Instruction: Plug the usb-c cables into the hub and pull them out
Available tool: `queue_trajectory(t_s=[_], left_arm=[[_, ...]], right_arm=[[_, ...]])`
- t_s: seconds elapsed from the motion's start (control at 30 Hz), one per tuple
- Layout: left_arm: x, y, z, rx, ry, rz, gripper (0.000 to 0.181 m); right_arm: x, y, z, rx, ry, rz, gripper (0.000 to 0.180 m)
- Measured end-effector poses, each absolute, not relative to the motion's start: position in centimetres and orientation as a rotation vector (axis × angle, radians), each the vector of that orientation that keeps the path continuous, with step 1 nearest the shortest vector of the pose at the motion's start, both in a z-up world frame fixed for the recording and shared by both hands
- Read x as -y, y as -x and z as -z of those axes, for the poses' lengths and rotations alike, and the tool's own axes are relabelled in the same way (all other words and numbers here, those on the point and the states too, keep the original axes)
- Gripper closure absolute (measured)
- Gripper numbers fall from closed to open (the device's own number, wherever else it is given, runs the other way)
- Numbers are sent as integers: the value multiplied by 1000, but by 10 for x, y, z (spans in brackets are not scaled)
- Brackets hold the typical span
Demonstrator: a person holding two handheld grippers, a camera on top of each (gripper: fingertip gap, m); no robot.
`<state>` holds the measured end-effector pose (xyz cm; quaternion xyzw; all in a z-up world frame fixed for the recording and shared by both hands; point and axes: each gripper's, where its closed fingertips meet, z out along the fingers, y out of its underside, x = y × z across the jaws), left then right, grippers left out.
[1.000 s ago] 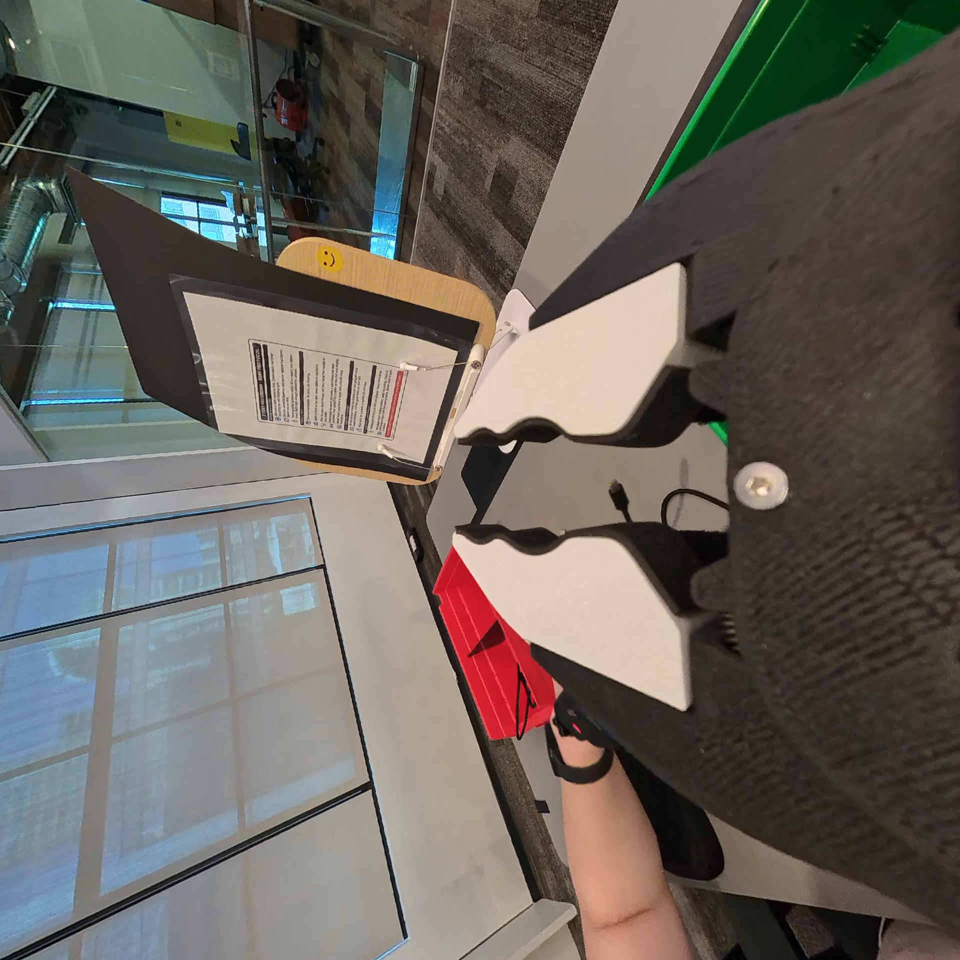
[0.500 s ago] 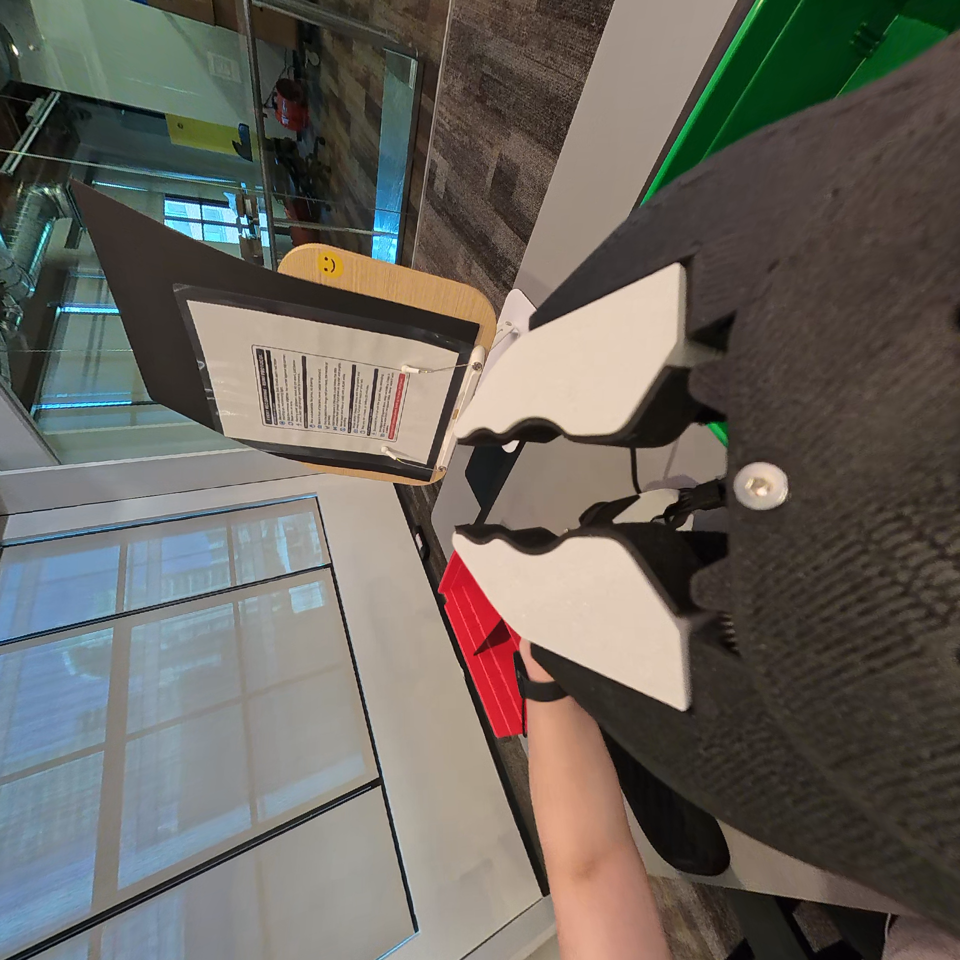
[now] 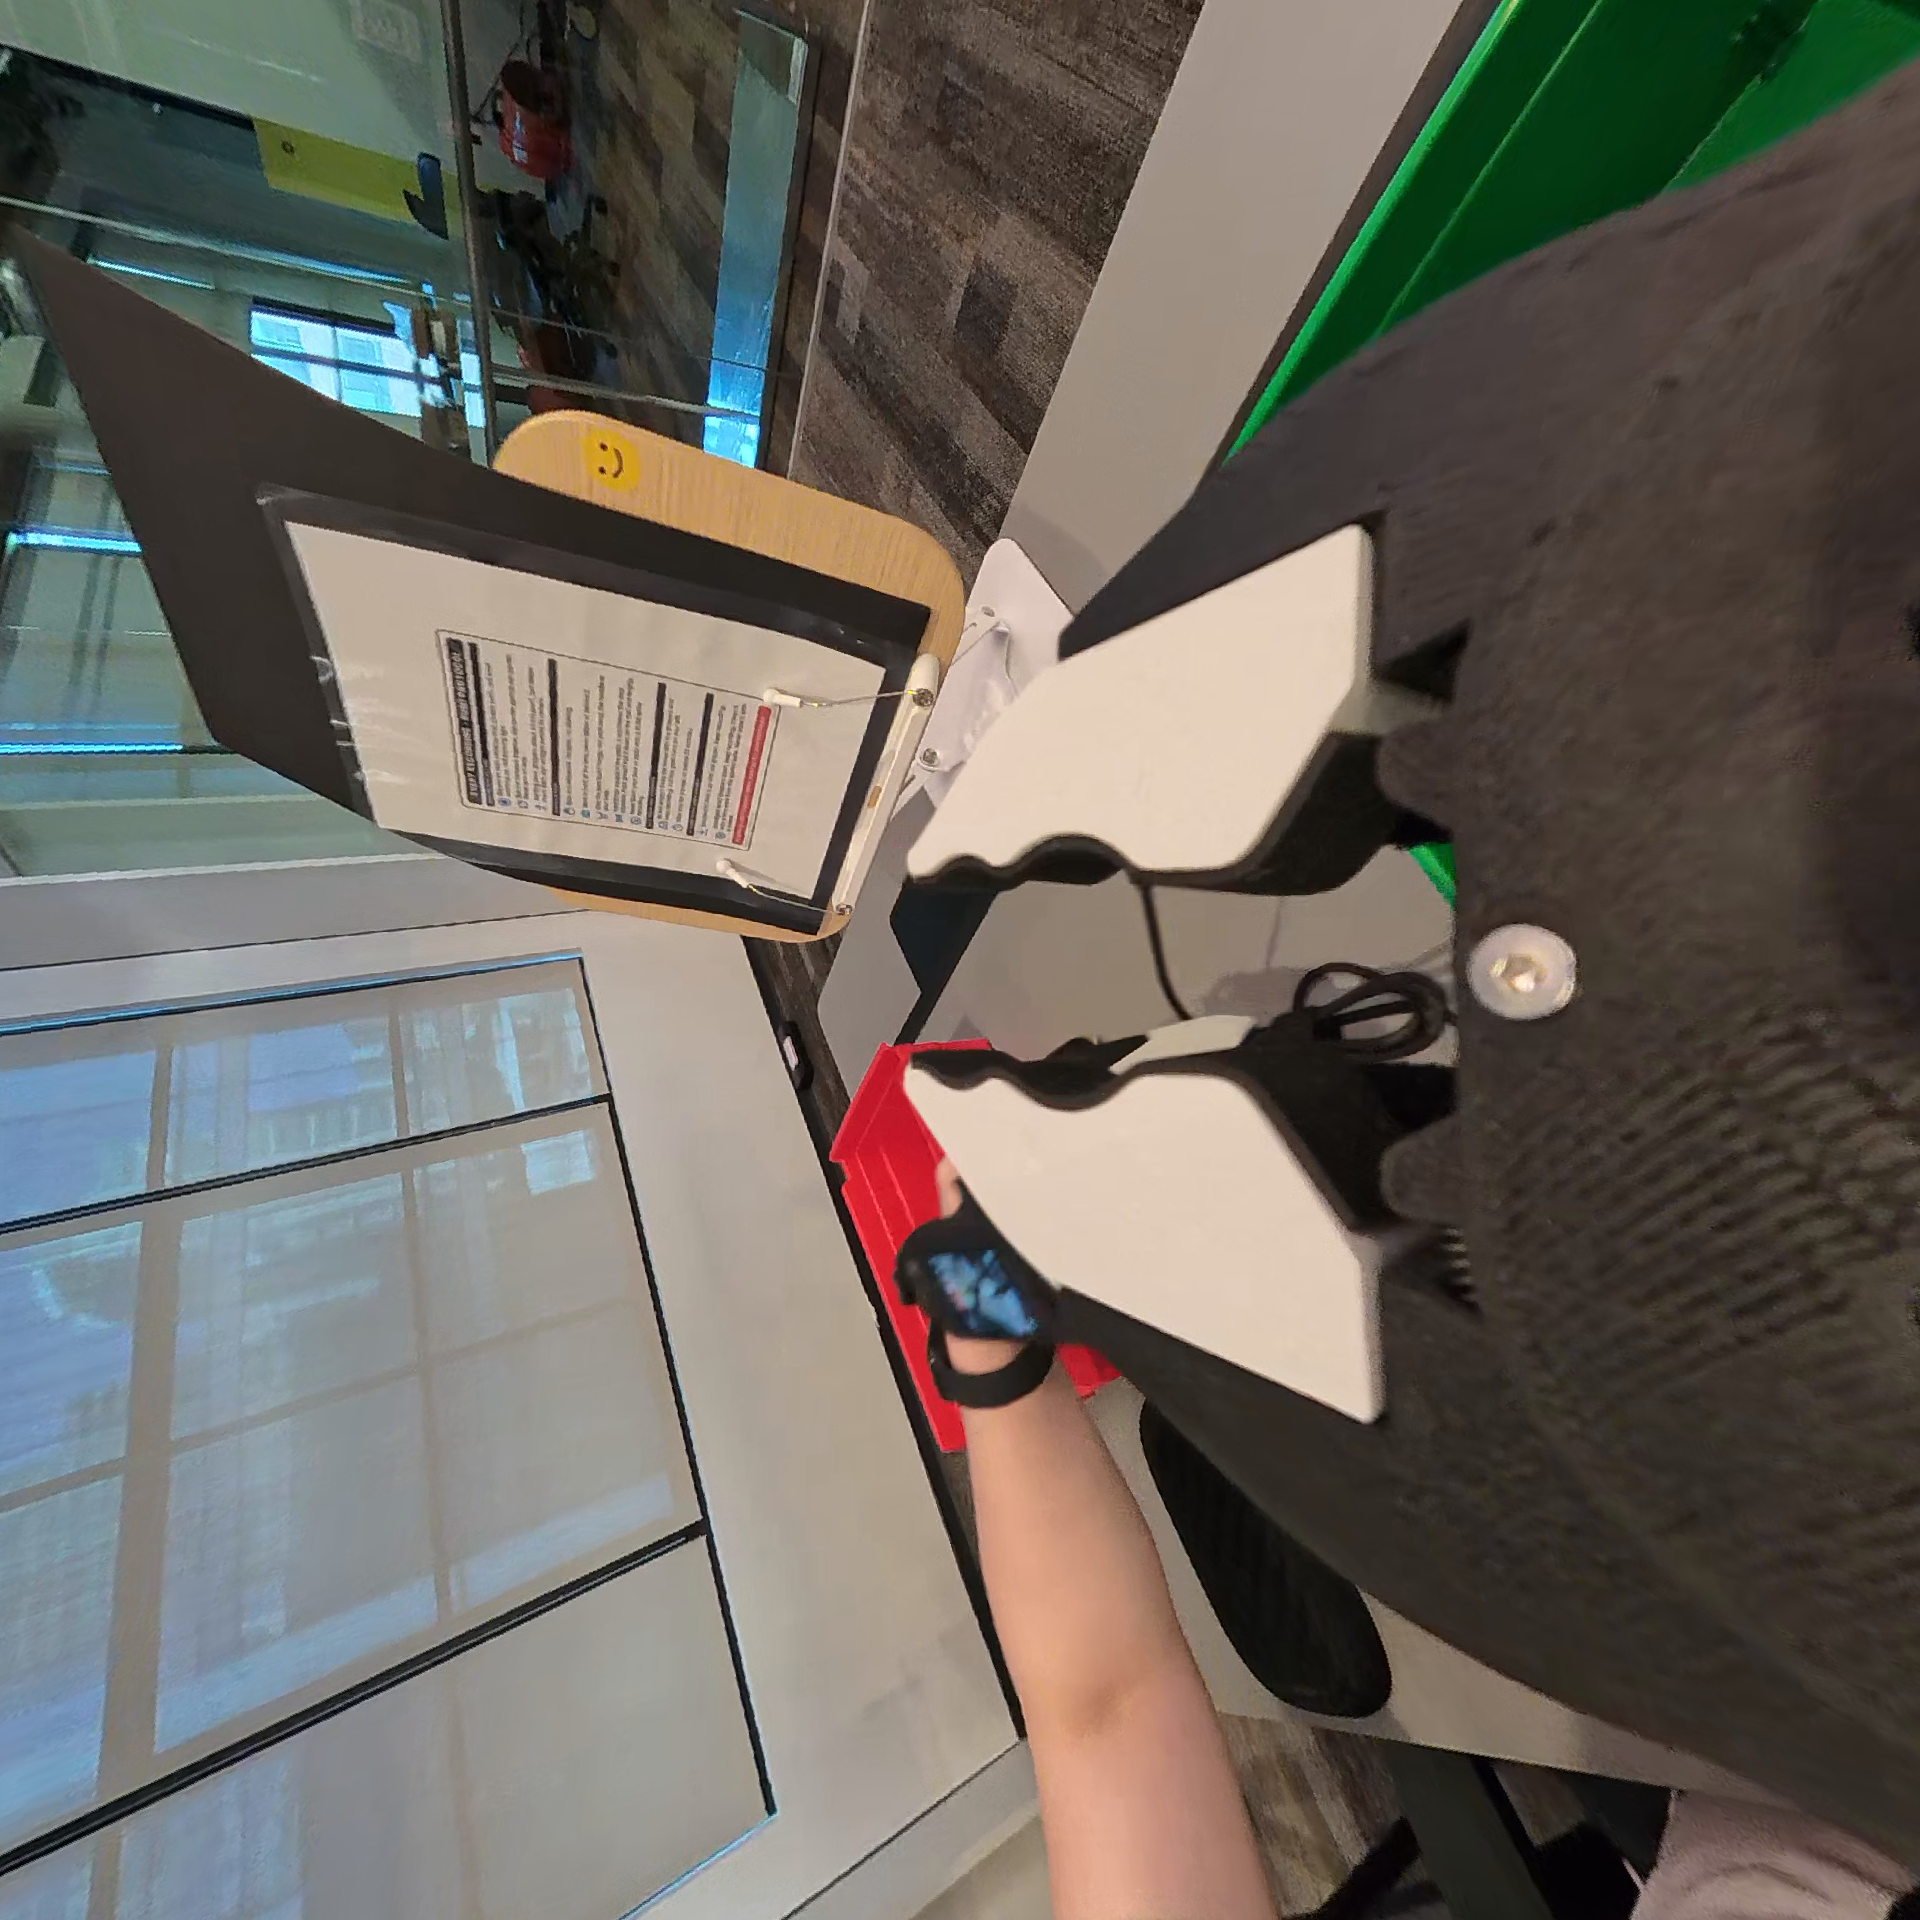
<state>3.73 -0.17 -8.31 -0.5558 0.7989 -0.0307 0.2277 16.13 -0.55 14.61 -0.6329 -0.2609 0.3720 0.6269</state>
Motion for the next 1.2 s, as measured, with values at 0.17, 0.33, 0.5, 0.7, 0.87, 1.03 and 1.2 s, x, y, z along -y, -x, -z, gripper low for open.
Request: queue_trajectory(t_s=[0.17, 0.33, 0.5, 0.7, 0.87, 1.03, 1.2], left_arm=[[19, -23, 31, -2128, 1358, -9, 171], [46, -4, -13, -2185, 1443, 112, 171], [63, 10, -50, -2242, 1675, 332, 171], [77, 27, -57, -2361, 1824, 407, 171], [88, 37, -52, -2463, 1807, 347, 171], [94, 39, -49, -2523, 1815, 301, 171], [93, 34, -50, -2518, 1815, 295, 171]], right_arm=[[2, -145, -132, 715, 1454, -855, 149], [11, -97, -117, 1095, 1232, -443, 148], [11, -48, -120, 1215, 958, 62, 147], [3, -16, -102, 1302, 931, 183, 138], [-3, -14, -81, 1386, 1010, 149, 143], [-2, -9, -68, 1465, 1053, 180, 152], [-7, -9, -58, 1522, 1088, 271, 164]])
